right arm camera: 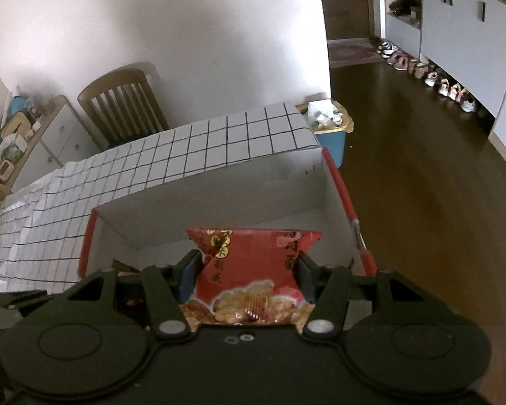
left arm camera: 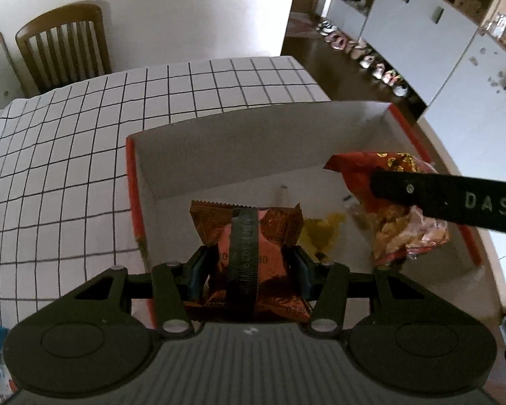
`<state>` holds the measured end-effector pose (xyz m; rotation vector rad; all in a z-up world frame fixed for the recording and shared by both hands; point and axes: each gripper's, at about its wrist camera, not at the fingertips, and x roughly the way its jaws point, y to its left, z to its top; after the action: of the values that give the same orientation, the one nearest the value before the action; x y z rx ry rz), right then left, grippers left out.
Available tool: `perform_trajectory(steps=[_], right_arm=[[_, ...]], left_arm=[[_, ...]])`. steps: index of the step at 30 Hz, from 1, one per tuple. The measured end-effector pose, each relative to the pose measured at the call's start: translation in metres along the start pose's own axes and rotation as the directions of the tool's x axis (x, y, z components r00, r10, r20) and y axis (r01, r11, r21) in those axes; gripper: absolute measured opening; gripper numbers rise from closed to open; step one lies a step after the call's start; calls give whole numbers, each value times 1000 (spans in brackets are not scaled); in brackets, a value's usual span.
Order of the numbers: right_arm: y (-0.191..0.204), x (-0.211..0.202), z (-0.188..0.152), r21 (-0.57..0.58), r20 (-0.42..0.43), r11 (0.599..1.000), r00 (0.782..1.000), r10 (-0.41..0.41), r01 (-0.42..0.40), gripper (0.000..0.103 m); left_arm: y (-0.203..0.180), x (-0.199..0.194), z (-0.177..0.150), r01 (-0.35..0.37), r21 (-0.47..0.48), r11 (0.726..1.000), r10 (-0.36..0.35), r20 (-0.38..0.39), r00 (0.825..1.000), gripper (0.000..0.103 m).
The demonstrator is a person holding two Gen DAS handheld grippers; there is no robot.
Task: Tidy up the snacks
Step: 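Carry both snacks over the red box and open both tools to drop them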
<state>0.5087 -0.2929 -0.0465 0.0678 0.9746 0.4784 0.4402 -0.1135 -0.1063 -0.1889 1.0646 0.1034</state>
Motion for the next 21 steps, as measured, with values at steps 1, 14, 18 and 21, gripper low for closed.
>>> perform_trajectory(steps=[1,14,18,21], right_arm=[[0,4,1,-6,-3,1000,1000,2,-2,58],[0,50,10,-60,-56,998,998,-24,21,58],[-3,59,10,-61,-63,998,997,-37,33,58],[-4,61,9,-65,-65,997,997,-41,37,58]], left_arm=[[-1,6,3,-3,-2,1000,2,-8,1000,51],[-8,52,18,-68,29,997,70,-61,996,51],[-10,63,20,-77,41,996,80,-82,993,51],[-13,68,22,-75,46,996,80,-93,992,51]])
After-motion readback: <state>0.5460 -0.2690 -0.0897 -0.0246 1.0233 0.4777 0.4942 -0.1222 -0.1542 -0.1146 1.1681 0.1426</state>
